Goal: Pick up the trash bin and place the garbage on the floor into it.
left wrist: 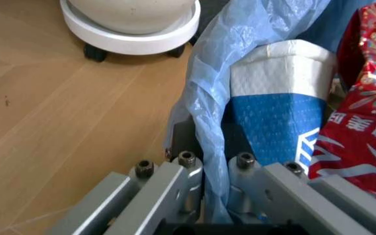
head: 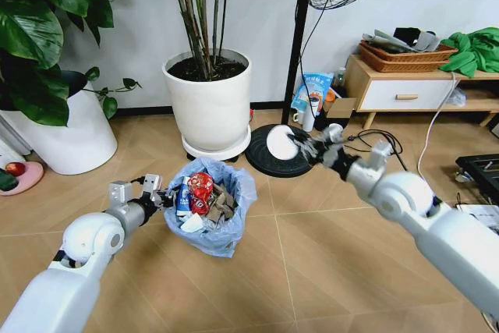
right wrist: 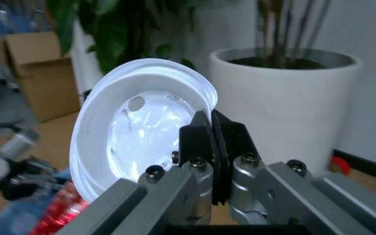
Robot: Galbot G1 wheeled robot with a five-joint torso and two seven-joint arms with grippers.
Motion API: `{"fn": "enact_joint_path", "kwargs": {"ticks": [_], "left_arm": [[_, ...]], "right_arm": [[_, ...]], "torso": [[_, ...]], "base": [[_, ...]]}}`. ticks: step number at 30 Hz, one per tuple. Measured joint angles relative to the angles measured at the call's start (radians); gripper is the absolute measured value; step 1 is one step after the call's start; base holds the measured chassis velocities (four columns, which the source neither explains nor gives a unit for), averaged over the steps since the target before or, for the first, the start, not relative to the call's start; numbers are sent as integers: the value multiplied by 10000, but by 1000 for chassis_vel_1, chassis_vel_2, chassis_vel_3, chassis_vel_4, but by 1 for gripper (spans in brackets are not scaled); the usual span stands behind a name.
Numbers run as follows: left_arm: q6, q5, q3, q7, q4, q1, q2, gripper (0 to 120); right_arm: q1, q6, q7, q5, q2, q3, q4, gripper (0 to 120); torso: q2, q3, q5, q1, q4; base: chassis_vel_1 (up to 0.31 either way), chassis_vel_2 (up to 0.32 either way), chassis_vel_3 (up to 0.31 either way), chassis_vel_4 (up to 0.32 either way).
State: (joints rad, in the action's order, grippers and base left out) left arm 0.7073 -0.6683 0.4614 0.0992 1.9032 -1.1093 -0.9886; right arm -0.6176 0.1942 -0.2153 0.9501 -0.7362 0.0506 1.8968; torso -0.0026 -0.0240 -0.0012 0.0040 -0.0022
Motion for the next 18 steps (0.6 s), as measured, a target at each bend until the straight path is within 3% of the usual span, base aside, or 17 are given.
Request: {"fn": "enact_joint_path", "kwargs": {"ticks": [3, 10, 18], "left_arm": [[24, -30, -176, -56, -82, 174, -18, 0], [84, -219, -503, -194, -362, 683, -46, 0], [146, -471, -766, -308, -802, 1440, -42, 0]], "right_arm": [[729, 110, -48, 166, -374, 1086, -12, 0], [1463, 140, -230, 102, -969, 2419, -264, 0], [1649, 126, -407, -56, -1175, 2634, -395, 0]], "torso": [[0, 0, 2, 0, 0], [0, 0, 2, 0, 1], [0, 0, 3, 0, -2]], "base": [[0, 0, 0, 0], [0, 0, 0, 0], [0, 0, 0, 0]]}}
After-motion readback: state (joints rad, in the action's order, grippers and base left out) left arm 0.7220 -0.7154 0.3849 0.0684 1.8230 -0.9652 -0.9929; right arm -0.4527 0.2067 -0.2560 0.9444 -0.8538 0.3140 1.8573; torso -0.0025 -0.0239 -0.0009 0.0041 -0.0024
